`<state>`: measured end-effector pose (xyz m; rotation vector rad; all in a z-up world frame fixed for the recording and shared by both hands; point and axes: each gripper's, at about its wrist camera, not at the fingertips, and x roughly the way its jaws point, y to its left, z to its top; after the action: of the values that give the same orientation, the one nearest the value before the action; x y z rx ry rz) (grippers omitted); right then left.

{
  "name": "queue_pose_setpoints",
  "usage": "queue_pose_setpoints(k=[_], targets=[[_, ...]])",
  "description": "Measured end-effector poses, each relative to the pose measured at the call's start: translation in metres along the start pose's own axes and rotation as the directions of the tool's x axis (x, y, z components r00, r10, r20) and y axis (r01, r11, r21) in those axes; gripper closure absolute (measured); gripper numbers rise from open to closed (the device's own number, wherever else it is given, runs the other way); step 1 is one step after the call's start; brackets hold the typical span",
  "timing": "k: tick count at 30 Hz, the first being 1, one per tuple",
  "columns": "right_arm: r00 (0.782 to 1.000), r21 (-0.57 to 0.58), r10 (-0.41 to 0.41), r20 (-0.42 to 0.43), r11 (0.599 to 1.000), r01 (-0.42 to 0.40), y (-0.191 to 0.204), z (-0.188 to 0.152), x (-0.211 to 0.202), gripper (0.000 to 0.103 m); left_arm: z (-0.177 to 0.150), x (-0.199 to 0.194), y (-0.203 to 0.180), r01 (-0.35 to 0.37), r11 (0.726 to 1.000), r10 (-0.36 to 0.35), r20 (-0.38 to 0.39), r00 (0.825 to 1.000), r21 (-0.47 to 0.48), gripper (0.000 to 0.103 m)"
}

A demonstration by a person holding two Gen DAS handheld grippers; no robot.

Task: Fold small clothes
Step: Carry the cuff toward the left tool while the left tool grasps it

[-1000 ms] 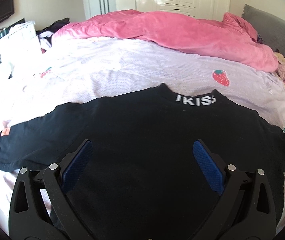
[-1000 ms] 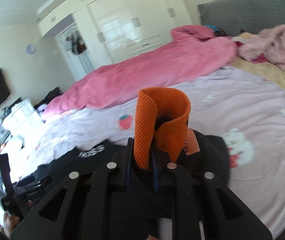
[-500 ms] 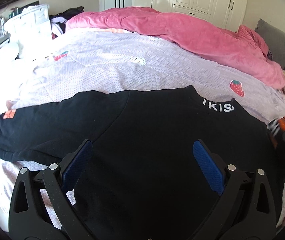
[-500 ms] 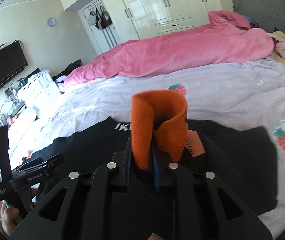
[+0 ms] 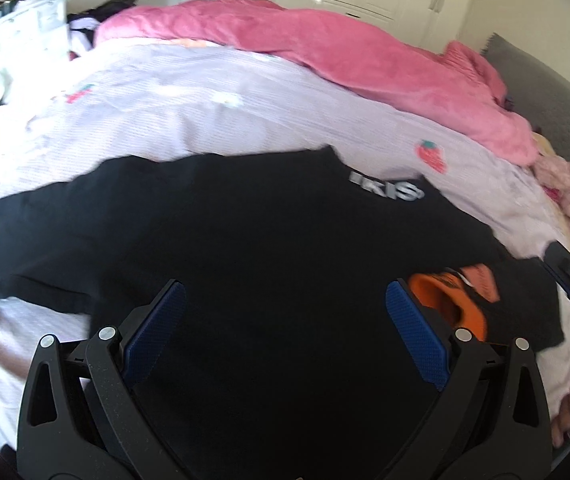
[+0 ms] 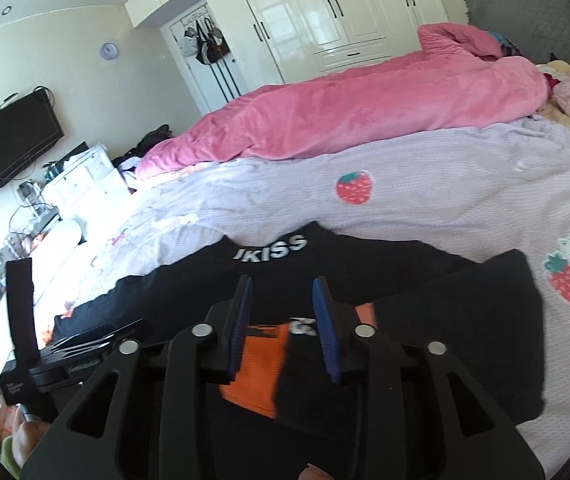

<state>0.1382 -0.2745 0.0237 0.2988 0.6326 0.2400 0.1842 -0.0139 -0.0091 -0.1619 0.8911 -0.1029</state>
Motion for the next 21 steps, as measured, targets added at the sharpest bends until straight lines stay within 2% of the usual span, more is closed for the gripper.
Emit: queue_pose_setpoints(k=[3,5,7,10,15,18,20,21], targets=[[0.999,0.009,-0.034,-0.007,0.999,0.034,-0.014,-0.003,-0.005,0.063,-0.005,0.003,-0.018,0.056,0.998,-0.056,-0.019,0.998,0.037,0.009],[0.998,0.021,-0.055,-0.008,0.998,0.055,-0.023,-0.006,-0.008,0.059,-0.008,0.006,-0.03,0.128,0.991,-0.126,-0.038,0.991,0.045,0.009],[0.997,0.038,-0.078,-0.007,0.996,0.078,-0.036,-0.008,-0.013,0.057,-0.009,0.011,-0.042,0.207,0.978,-0.204,-0.063,0.977,0.039,0.009],[0.994,0.051,-0.109,0.004,0.993,0.109,-0.049,-0.009,-0.021,0.055,-0.011,0.021,-0.054,0.277,0.961,-0.274,-0.095,0.957,0.017,0.009],[0.978,0.026,-0.203,0.046,0.979,0.202,-0.062,-0.014,-0.037,0.054,-0.012,0.041,-0.068,0.306,0.952,-0.307,-0.147,0.94,-0.033,0.012],[0.973,0.021,-0.224,0.057,0.974,0.224,-0.071,-0.016,-0.044,0.054,-0.011,0.051,-0.074,0.309,0.95,-0.313,-0.18,0.933,-0.051,0.02],[0.97,0.038,-0.235,0.059,0.972,0.233,-0.078,-0.017,-0.048,0.054,-0.012,0.062,-0.081,0.321,0.945,-0.328,-0.219,0.919,-0.066,0.028],[0.968,0.045,-0.242,0.06,0.97,0.24,-0.082,-0.016,-0.049,0.054,-0.013,0.066,-0.083,0.324,0.943,-0.332,-0.23,0.915,-0.071,0.038]])
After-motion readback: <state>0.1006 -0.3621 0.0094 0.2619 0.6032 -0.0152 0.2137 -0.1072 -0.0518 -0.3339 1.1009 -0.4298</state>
